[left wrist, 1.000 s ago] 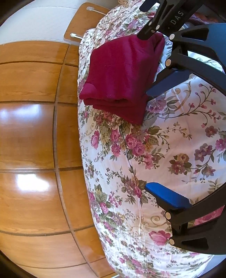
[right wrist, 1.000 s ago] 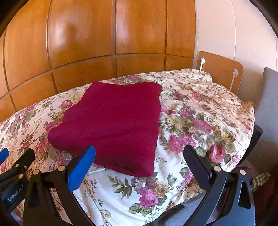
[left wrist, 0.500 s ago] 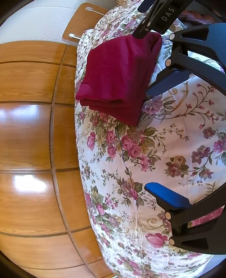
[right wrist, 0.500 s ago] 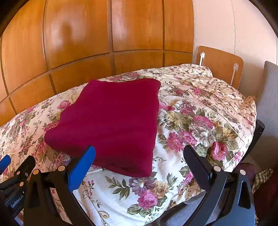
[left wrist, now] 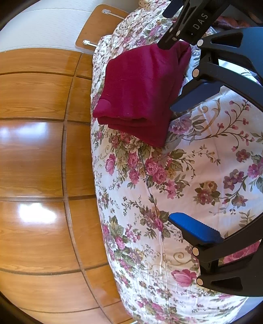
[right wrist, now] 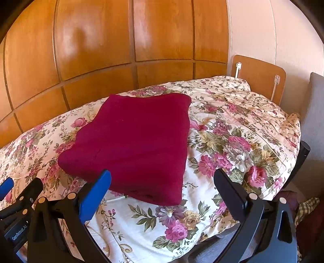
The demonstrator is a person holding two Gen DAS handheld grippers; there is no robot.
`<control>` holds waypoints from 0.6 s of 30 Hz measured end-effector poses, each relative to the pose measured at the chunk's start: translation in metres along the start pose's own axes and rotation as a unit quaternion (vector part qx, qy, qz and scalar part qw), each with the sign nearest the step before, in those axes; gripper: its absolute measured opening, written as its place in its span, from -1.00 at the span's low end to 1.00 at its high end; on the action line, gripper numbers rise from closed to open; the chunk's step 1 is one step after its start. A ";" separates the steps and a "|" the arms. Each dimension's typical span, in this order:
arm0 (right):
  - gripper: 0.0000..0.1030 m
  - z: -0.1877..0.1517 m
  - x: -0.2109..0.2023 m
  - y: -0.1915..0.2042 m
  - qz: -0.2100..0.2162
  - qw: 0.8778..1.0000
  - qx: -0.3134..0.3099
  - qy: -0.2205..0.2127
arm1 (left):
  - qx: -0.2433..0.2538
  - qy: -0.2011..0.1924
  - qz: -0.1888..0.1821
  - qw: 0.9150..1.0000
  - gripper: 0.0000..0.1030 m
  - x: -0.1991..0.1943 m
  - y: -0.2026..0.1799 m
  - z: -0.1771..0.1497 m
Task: Fold small clothes
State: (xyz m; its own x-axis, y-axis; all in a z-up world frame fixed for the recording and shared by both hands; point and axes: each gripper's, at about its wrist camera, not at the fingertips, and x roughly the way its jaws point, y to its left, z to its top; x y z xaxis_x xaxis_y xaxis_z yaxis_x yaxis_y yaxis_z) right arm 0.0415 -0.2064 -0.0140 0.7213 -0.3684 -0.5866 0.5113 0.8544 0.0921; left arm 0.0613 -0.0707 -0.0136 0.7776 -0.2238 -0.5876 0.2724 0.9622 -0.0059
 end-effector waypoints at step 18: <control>0.96 0.001 -0.001 0.002 0.004 1.000 -0.002 -0.002 | 0.003 -0.008 -0.003 1.000 0.91 -0.005 -0.003 0.002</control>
State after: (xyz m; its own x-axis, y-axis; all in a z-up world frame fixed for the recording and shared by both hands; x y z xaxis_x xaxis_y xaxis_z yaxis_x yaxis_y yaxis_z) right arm 0.0419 -0.2049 -0.0127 0.7273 -0.3630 -0.5825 0.5033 0.8591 0.0932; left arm 0.0578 -0.0724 -0.0093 0.7848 -0.2323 -0.5746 0.2811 0.9597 -0.0042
